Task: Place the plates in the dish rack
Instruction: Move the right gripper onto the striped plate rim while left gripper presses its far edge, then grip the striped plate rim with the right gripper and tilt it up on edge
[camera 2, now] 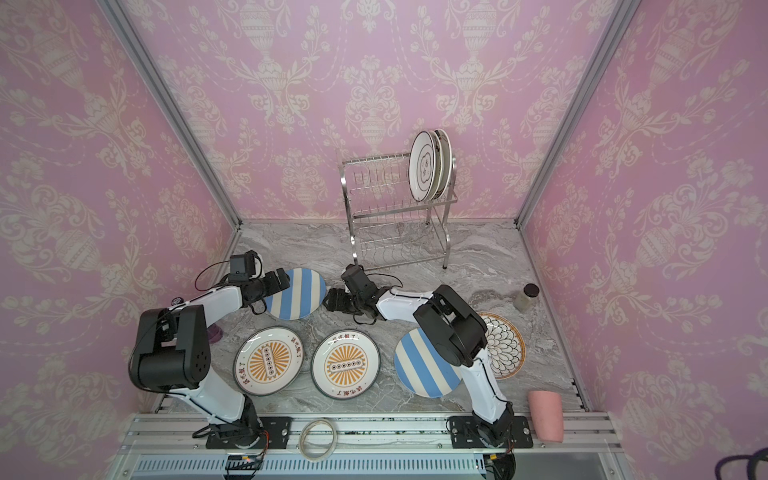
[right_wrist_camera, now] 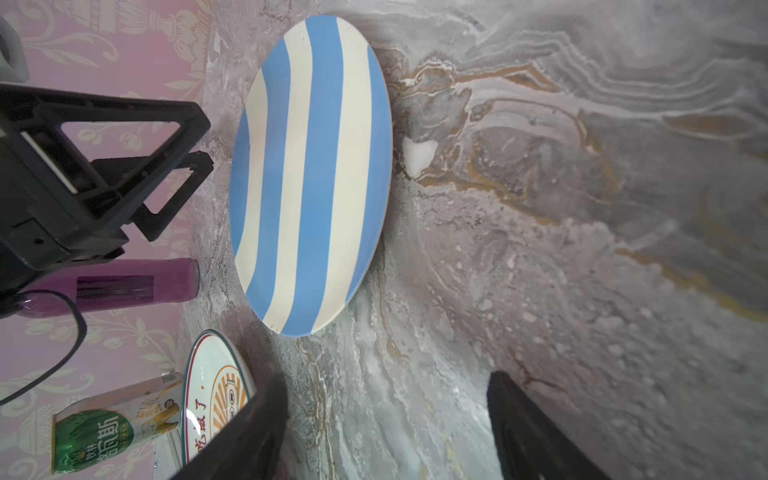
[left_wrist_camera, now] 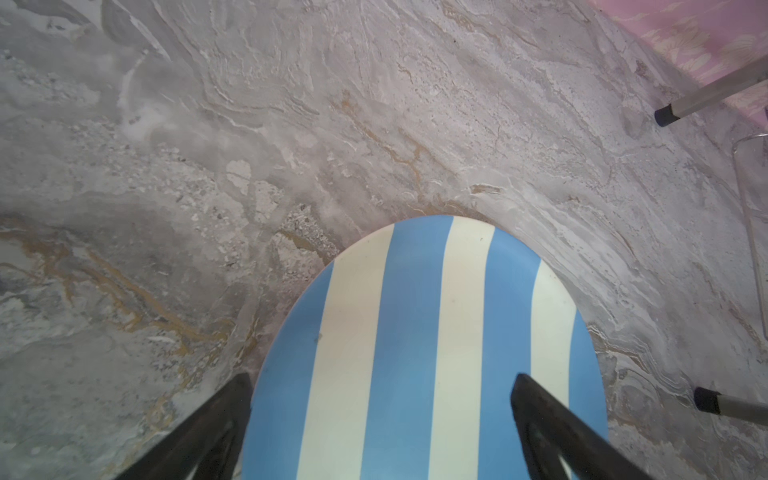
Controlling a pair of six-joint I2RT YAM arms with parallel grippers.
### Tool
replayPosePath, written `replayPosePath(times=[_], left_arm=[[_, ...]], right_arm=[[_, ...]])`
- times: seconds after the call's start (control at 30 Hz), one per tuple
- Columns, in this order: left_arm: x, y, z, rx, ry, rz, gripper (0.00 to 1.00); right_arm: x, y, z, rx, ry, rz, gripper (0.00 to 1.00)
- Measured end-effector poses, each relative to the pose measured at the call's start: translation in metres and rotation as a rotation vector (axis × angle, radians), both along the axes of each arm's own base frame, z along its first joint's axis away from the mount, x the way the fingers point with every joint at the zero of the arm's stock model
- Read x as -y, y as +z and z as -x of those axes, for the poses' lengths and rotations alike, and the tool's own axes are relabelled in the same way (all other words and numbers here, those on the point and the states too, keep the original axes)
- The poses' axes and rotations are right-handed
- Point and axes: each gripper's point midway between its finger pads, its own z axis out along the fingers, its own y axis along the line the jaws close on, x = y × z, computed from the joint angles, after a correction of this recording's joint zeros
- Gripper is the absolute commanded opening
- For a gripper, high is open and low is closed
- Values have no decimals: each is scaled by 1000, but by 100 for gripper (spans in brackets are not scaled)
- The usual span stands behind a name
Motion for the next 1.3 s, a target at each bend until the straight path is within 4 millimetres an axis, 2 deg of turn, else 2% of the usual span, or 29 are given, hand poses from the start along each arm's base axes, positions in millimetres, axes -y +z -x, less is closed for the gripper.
replayPosePath(times=[0.3, 0.67, 1.1, 1.3], left_arm=[[2, -11, -4, -24, -11, 20, 99], [-8, -3, -13, -14, 4, 7, 99], [-9, -22, -25, -84, -19, 6, 99], [-5, -26, -33, -104, -50, 18, 99]], right_arm=[[-18, -3, -10, 9, 2, -17, 73], [-32, -5, -28, 31, -20, -19, 73], [-45, -5, -40, 42, -21, -51, 72], [-60, -4, -46, 34, -16, -118, 71]])
